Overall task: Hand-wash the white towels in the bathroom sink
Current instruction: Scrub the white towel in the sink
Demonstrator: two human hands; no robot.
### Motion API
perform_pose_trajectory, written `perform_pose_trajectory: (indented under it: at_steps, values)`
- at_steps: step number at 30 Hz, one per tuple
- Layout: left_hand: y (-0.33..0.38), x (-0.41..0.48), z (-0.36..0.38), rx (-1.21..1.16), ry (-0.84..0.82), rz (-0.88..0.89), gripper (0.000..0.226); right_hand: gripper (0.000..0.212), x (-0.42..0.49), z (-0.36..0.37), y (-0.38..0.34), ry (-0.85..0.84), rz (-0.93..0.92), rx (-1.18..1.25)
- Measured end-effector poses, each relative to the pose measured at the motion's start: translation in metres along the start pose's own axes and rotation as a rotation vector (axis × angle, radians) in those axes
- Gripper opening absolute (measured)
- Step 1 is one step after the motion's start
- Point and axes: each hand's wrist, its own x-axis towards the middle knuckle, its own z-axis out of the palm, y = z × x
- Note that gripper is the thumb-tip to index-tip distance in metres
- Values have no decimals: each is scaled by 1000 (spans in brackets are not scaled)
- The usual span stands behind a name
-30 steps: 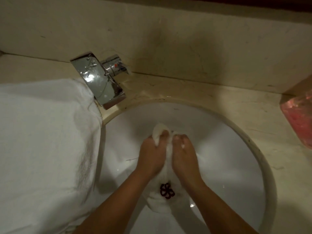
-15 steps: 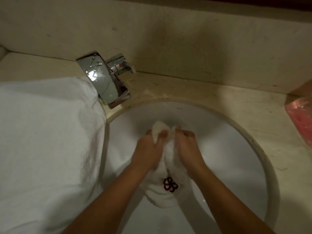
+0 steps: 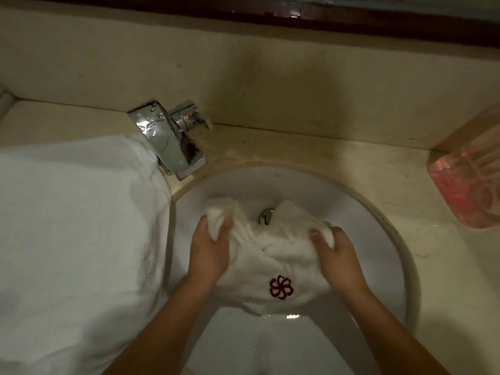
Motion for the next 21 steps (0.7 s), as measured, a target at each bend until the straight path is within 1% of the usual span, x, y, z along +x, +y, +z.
perform_pose_trajectory:
  at_steps: [2,4,6,7,9,10,12,13,14,15,16,19,20,21]
  values:
    - [3,-1,10,-12,-58,-24,57,29,3,7,-9,-25,46,111]
    - [5,-4,31,-40,-136,3,49,36,3,33,-23,-93,93,163]
    - [4,-4,51,-35,-173,62,40,40,0,63,-33,-114,78,201]
    - [3,-1,56,-9,-170,80,40,39,-7,75,-36,-107,54,219]
    - [3,6,54,51,-152,75,32,34,-24,87,-31,-108,-12,224]
    - [2,8,51,68,-138,89,29,30,-31,88,-29,-111,-73,204]
    - [-4,2,47,49,-112,108,35,24,-30,83,-27,-102,-141,147]
    - [-5,-4,49,-12,-83,112,38,23,-19,81,-29,-50,-124,134]
    - [-3,-9,52,-66,-60,117,38,22,-8,79,-35,-7,-63,169]
    - [1,-10,54,-90,-46,126,35,23,-1,80,-40,8,8,226]
    - [6,-7,55,-84,-37,127,34,24,-1,82,-40,4,38,249]
    - [22,4,48,-77,-31,65,39,26,-32,86,-41,-82,-69,183]
    - [22,0,48,-84,-44,64,40,25,-34,83,-39,-72,-84,173]
    - [20,-5,50,-91,-56,68,38,24,-24,80,-39,-21,-70,161]
